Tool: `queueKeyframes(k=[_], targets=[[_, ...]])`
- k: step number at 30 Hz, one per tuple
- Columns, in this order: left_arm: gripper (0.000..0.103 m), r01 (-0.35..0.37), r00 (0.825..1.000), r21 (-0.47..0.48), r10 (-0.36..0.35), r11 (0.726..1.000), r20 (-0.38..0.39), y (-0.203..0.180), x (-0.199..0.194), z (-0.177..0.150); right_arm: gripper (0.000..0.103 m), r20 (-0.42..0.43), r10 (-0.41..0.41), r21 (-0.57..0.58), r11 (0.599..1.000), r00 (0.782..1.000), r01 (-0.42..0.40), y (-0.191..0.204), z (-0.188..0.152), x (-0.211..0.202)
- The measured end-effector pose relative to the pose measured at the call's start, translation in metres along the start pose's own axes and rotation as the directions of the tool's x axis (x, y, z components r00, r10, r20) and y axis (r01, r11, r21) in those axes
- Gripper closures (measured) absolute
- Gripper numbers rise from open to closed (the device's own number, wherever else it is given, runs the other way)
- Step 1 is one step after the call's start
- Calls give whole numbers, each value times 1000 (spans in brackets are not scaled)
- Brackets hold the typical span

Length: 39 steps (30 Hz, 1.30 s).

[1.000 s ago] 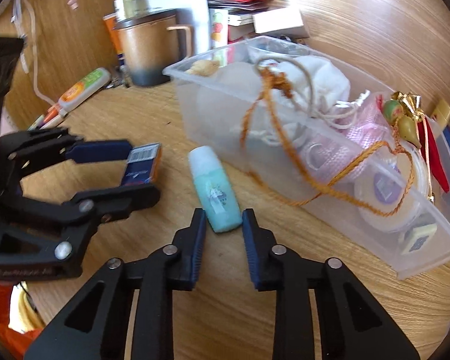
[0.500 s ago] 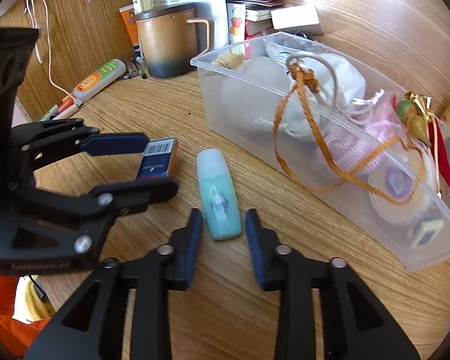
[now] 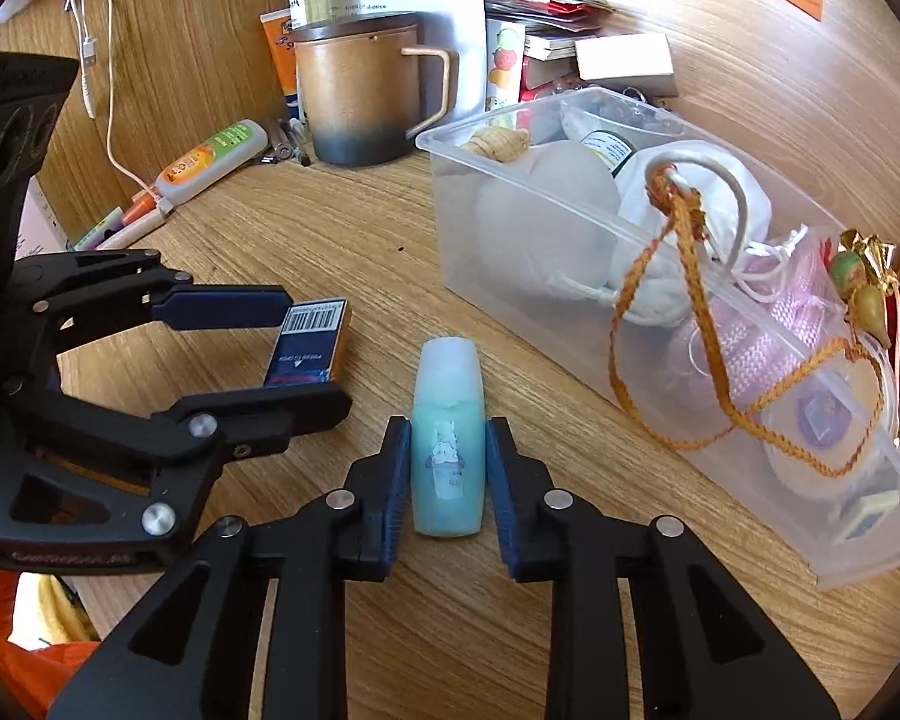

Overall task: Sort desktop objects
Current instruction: 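Grasp the blue card box with the left gripper while the right grasps the mint-green bottle, then carry the card box with the left gripper while the right carries the bottle over the box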

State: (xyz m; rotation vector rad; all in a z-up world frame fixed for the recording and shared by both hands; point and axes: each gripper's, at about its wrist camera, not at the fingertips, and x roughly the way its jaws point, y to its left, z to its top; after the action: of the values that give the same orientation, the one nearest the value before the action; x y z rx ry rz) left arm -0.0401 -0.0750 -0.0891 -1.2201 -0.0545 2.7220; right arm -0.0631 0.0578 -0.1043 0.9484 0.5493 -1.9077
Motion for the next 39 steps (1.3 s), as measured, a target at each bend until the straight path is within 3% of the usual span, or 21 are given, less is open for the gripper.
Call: queueKeyframes(k=[21,39], targets=[[51,-10,997,71,5,997,72,-50,-17,26,80,181,-51,104,994,982,33,-31,-24,-93],[51,17,985,43,-25,999,171,-74,-34,55,80,263,-122,142,986,957,87,-55,-30,-132]])
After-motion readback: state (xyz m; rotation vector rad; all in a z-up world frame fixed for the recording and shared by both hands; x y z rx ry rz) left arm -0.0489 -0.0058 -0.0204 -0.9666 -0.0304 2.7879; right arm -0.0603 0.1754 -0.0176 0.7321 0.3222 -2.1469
